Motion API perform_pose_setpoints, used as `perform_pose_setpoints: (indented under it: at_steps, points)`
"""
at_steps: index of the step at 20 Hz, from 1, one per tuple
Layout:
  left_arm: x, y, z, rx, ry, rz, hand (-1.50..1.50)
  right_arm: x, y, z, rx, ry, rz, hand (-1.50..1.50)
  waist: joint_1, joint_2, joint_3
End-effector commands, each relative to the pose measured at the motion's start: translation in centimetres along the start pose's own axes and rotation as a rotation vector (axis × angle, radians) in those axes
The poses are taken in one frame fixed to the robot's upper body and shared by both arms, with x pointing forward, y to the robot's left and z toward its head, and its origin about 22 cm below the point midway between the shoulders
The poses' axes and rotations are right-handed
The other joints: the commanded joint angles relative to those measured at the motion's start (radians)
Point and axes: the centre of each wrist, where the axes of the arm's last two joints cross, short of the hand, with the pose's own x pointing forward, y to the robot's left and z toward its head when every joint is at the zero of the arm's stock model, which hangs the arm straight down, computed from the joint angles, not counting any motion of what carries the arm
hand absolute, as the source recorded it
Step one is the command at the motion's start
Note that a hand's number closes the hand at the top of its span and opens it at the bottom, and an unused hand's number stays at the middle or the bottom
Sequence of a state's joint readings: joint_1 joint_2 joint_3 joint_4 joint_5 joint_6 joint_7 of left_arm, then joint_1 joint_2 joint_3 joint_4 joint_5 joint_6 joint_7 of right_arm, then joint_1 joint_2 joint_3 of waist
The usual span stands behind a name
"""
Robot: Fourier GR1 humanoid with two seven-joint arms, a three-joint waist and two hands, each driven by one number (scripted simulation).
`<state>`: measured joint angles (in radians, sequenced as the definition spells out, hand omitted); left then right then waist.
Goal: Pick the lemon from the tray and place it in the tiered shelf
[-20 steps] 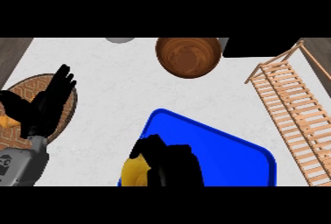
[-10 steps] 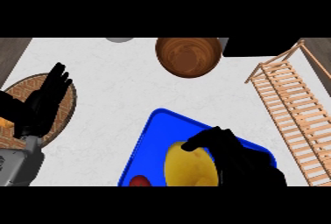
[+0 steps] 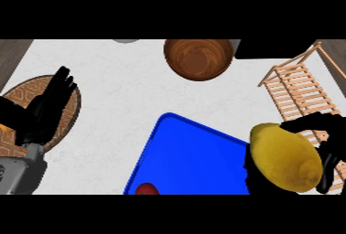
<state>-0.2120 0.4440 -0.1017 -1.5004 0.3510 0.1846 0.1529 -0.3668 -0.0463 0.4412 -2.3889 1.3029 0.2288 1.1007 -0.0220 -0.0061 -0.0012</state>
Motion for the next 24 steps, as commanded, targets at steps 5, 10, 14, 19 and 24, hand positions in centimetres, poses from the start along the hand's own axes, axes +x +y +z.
perform_pose_setpoints:
  at_steps: [5, 10, 14, 19, 24]
  points:
    - [0.6, -0.5, -0.6, -0.006, -0.012, 0.000, 0.00, -4.2, -5.6, -1.0, -0.032, 0.175, 0.021, 1.50, 0.001, 0.003, 0.002]
    - [0.0, -1.3, 0.3, 0.016, -0.012, 0.003, 0.00, -6.7, -5.7, -3.3, -0.057, 0.202, 0.001, 1.50, 0.006, 0.002, 0.004]
    - [-0.1, -0.3, -0.5, 0.000, -0.001, 0.015, 0.00, -9.0, -5.8, -3.4, -0.071, 0.218, 0.010, 1.50, -0.014, 0.002, 0.006]
    - [1.0, 0.7, -0.2, 0.006, 0.005, 0.018, 0.00, -10.5, -6.5, -4.0, -0.054, 0.209, 0.029, 1.50, -0.010, -0.004, 0.005]
    - [0.7, 1.2, 0.1, 0.009, 0.017, 0.023, 0.00, -13.0, -7.3, -5.8, -0.054, 0.208, 0.009, 1.50, -0.008, -0.003, 0.004]
